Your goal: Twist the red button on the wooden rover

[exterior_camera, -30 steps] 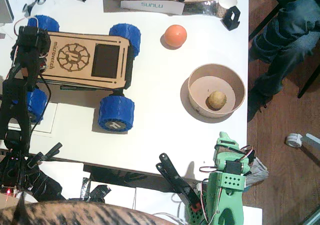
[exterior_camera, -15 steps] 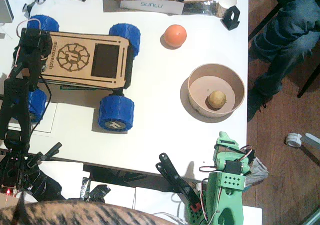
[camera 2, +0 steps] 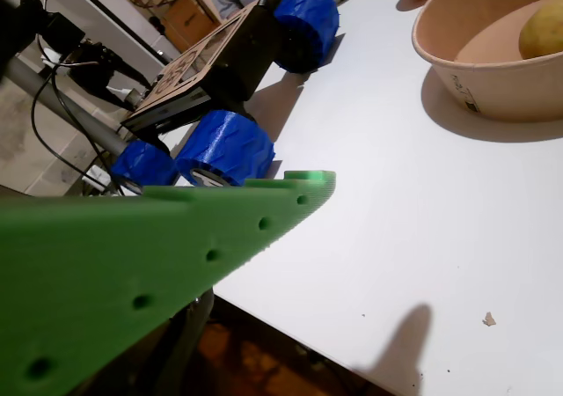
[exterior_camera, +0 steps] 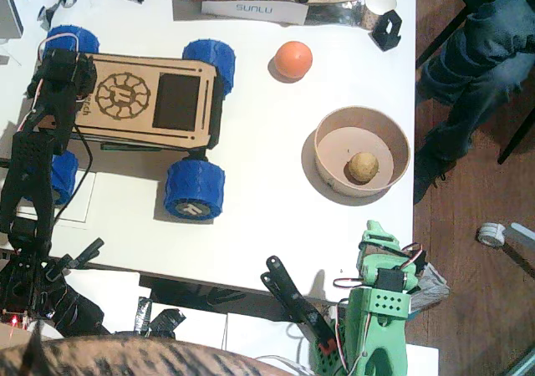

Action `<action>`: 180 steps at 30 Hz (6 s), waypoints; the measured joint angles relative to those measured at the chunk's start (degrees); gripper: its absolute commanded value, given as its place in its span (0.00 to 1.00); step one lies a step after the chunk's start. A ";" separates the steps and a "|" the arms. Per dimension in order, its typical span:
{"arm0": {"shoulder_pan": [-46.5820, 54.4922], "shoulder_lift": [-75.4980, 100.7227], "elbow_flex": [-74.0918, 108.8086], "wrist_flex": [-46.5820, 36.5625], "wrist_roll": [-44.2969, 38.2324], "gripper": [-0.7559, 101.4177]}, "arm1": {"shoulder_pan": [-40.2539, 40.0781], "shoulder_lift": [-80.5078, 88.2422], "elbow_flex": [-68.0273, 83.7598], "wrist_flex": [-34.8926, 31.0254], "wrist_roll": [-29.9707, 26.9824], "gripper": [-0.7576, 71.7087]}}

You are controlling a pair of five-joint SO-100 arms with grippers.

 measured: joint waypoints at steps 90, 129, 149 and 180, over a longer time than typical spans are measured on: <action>9.49 0.97 0.00 8.09 56.95 0.01 | 0.00 0.00 0.00 0.00 0.00 0.29; 10.63 1.41 0.18 8.09 65.74 0.15 | 0.00 0.00 0.00 0.00 0.00 0.29; 22.59 15.38 0.35 13.80 66.27 0.22 | 0.00 0.00 0.00 0.00 0.00 0.29; 16.79 75.50 0.35 18.81 28.65 0.05 | 0.00 0.00 0.00 0.00 0.00 0.29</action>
